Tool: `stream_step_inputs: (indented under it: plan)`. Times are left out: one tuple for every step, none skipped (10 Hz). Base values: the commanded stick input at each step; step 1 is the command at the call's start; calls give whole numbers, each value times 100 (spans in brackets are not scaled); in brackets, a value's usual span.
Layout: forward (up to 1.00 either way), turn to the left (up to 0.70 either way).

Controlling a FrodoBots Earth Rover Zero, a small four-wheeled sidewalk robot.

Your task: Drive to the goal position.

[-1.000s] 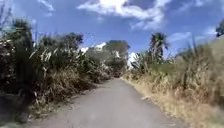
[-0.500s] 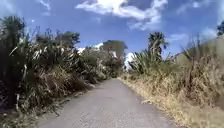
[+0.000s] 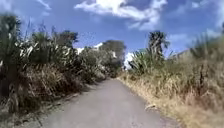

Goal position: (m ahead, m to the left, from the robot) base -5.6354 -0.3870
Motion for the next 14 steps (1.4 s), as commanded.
stream_step_inputs:
  plan:
    - [70,0]
    - [70,0]
    - [70,0]
    - [70,0]
    - [70,0]
    - [70,0]
    - [70,0]
    - [70,0]
    - [70,0]
    - [70,0]
    - [70,0]
    - [70,0]
    - [70,0]
    - [70,-5]
